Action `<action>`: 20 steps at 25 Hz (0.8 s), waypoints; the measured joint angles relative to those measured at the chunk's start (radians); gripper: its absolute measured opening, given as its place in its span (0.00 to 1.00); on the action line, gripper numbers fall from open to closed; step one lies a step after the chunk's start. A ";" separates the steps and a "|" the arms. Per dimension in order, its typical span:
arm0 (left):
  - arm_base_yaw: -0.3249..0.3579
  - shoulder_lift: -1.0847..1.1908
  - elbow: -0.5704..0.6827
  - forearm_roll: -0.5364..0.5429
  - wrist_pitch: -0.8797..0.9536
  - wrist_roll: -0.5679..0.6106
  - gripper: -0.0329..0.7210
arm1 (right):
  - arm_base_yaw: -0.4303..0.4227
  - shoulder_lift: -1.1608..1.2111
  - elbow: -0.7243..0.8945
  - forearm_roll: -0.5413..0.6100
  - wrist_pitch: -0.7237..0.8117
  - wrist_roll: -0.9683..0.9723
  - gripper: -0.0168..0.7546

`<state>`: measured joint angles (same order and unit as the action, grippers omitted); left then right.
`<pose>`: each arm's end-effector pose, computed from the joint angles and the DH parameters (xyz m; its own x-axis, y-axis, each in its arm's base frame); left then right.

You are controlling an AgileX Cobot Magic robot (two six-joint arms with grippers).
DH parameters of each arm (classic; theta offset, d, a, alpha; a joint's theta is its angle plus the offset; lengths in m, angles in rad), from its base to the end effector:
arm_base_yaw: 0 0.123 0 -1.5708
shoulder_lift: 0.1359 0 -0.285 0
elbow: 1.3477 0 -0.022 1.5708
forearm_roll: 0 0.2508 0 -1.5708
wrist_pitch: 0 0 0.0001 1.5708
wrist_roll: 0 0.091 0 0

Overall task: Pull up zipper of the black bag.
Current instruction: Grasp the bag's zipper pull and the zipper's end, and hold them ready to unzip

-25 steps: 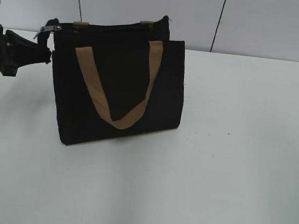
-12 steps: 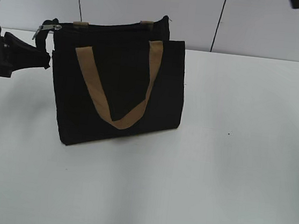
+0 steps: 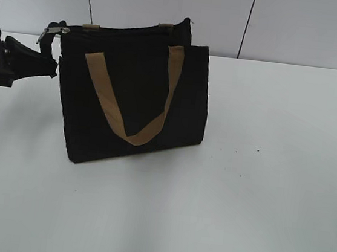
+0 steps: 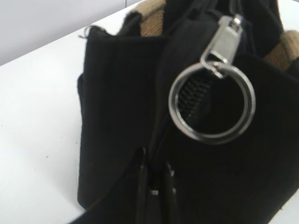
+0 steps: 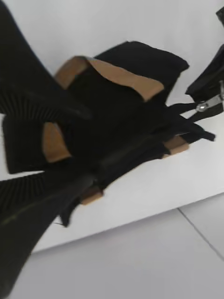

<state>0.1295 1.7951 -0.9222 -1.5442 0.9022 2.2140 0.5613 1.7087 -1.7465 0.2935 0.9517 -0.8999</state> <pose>0.3382 -0.0280 0.1867 -0.2750 0.3604 -0.8913 0.8079 0.5892 -0.0110 0.3139 0.2227 0.3866 -0.0214 -0.7758 -0.6306 -0.8956 0.2952 -0.3328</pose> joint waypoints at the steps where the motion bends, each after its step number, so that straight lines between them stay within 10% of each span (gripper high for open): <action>1: 0.000 0.000 0.000 0.000 0.000 0.000 0.09 | 0.023 0.034 -0.022 -0.005 -0.030 -0.035 0.38; 20: 0.000 0.000 0.000 0.004 0.004 -0.015 0.08 | 0.276 0.347 -0.059 -0.012 -0.465 -0.417 0.38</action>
<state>0.1295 1.7951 -0.9222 -1.5405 0.9067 2.1987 0.8371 2.0560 -1.8059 0.2817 0.4862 -1.3172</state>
